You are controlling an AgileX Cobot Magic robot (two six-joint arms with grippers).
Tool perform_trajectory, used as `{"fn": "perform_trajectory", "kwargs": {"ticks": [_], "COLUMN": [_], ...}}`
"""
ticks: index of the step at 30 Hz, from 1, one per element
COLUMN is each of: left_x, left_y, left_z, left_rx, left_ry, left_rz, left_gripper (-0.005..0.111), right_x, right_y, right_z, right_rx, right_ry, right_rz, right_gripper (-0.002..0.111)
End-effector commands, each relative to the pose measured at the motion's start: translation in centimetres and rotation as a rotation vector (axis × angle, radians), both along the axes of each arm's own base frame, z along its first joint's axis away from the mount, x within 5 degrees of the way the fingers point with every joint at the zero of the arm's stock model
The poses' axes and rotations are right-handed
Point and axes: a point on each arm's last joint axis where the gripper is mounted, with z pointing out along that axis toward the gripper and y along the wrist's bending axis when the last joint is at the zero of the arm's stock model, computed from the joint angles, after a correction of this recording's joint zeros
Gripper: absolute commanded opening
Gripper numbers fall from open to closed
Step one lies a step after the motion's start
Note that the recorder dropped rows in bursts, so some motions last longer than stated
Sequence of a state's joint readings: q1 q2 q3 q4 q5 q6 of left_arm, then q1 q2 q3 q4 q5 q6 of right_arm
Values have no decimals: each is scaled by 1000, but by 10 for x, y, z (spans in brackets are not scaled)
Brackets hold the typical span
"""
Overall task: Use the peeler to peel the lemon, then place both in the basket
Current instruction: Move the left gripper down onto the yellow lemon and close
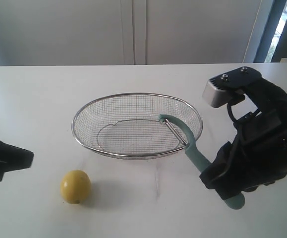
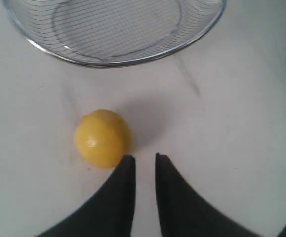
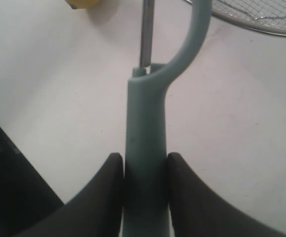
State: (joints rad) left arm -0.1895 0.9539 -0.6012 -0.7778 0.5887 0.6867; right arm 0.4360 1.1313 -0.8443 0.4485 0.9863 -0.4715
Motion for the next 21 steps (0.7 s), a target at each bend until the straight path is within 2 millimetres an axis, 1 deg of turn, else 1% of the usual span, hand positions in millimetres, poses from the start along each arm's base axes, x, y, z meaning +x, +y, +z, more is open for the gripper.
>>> {"fn": "perform_trajectory", "kwargs": {"ticks": [1,4,6,14,17,21], "left_x": [9,12,15,29,37,50], "left_y": [-18,-25,-28,-39,-42,-40], "left_z": [-3,-7,-10,-20,-25,-36], "left_rx": [-112,-131,-131,-47,1,104], "left_ry": [29,33,33,-8,45,142], "left_rz": [-74,-108,-126,-111,-96,-49], "left_gripper": [47,68,74,75,75,75], "right_x": [2,2,2,3,3,3], "right_y": [-1,-1,-1,-1,-1,-1], "right_z": [2,2,2,2,2,2], "right_rx": [8,9,10,11,11,11], "right_ry": [-7,-9,-12,-14,-14,-14], "right_rz": [-17,-18,-19,-20,-20,-20], "right_gripper": [0,0,0,0,0,0]}}
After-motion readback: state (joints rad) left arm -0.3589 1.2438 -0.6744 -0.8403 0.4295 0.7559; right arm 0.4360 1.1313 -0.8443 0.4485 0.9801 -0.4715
